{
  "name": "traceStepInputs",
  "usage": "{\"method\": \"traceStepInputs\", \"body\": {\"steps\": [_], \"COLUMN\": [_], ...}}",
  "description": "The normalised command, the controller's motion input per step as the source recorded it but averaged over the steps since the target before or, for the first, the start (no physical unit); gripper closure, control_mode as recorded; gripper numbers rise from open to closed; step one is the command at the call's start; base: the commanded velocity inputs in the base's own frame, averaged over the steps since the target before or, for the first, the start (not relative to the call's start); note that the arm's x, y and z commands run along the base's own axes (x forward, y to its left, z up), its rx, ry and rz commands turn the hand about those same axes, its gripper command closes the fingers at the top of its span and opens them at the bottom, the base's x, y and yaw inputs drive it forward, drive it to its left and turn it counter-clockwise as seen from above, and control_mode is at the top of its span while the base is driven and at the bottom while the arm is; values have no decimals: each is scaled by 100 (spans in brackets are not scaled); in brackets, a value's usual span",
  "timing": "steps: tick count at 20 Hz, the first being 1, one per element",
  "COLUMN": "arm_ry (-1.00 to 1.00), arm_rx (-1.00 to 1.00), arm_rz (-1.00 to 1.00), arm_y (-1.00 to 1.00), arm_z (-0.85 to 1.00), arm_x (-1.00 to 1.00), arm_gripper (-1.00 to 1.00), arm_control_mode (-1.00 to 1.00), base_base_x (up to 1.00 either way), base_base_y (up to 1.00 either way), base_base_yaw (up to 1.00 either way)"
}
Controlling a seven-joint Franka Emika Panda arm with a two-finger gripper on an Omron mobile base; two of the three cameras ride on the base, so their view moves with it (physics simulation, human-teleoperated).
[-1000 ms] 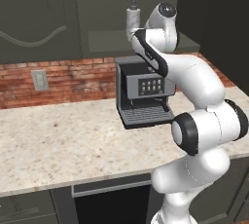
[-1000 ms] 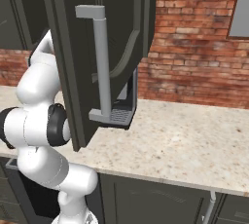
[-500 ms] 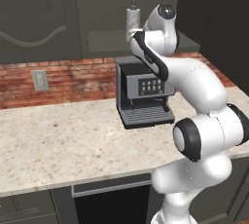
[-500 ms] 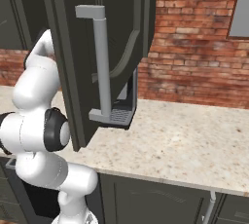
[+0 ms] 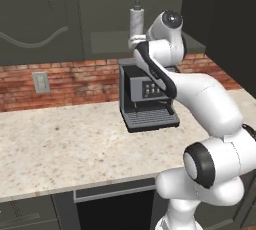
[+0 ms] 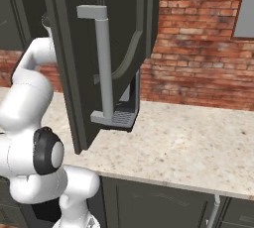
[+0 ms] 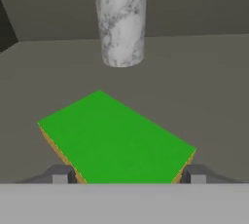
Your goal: Locate and retrieve the soap dispenser and sponge from the cabinet. Place them next to the sink.
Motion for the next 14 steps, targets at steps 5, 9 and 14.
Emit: {"method": "traceStepInputs", "body": {"steps": [5, 9, 14], "arm_ry": [-7, -1, 0], "arm_rx": [3, 4, 4], "arm_rz": [-2, -2, -3], "arm_y": [0, -7, -6], "arm_z": [19, 9, 7], "arm_x": [-49, -61, -74], "arm_gripper": [100, 100, 100], "arm_control_mode": [-100, -100, -100], "base_base_x": [0, 0, 0], "base_base_y": [0, 0, 0], "base_base_yaw": [0, 0, 0]}}
